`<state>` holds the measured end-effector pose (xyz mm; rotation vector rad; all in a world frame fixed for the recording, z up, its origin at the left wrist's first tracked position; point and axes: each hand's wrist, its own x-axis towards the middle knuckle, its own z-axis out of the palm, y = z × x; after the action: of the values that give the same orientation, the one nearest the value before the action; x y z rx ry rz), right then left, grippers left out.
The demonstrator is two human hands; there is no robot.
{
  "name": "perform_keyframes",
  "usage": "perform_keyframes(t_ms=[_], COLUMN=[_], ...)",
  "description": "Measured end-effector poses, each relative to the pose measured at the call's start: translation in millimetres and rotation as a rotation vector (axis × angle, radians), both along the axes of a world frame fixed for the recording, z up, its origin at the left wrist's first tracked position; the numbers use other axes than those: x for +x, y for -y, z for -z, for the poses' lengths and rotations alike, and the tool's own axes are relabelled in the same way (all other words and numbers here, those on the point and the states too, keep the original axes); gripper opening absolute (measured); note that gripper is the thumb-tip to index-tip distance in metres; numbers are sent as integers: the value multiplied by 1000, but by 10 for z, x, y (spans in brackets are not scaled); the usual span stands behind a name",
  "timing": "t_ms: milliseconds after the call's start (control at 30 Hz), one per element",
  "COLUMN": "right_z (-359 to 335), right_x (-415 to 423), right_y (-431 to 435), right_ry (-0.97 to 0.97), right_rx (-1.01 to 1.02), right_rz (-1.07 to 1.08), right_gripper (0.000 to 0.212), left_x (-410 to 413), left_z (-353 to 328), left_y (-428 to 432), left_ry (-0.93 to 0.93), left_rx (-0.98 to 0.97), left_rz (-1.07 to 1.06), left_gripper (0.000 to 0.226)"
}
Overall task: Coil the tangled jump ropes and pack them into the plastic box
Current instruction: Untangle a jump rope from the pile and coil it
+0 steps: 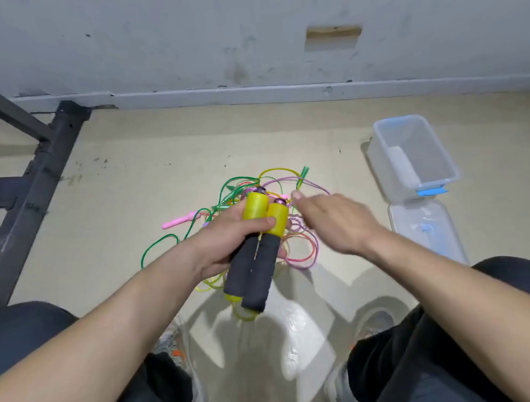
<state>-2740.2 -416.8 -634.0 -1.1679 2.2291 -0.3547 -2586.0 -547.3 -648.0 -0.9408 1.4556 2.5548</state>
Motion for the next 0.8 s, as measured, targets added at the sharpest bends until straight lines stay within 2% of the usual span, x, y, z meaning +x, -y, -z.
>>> perform_keyframes(t_ms=[33, 67, 133, 167, 233, 300, 400, 433, 533, 600, 700, 800], right_z=[-24, -50, -16, 54, 196, 305, 383, 382, 389, 318, 193, 123], right_x=[-91, -154, -178, -139, -28, 47, 110, 111, -42, -182, -265, -179], right_y=[-57, -115, -175, -168, -123, -71, -28, -25, 4, -7, -8, 38], right_ry=[27, 71, 185, 229, 323, 444, 659, 702, 675, 714, 930, 914], right_rx=[-106, -198, -228, -213, -244, -276, -234, -202, -169, -251, -354, -392], right_rz=[-8, -82, -312, -389, -453, -429, -416, -378, -258, -154, -11, -26], right_gripper=[31, 33, 90, 100, 85, 54, 12, 16, 41, 36, 22, 26], left_x=[73, 143, 249, 283, 338, 387, 452, 469, 525, 573, 598, 568], left_z=[-48, -80, -143, -167, -206, -231, -244, -252, -239, -175, 11, 245], left_y=[-12, -21, -16, 2, 55, 126, 240, 282, 454, 566, 615, 541], left_ry=[-14, -46, -124, -160, -194, -193, -237, -252, -214, -137, 2, 78], left_rx=[-17, -32, -55, -64, -63, 1, 21, 17, -1, -65, -133, -248], left_rz=[74, 166, 377, 477, 616, 676, 737, 737, 724, 723, 625, 602], left_gripper=[40, 42, 44, 46, 55, 63, 45, 40, 37, 32, 31, 44])
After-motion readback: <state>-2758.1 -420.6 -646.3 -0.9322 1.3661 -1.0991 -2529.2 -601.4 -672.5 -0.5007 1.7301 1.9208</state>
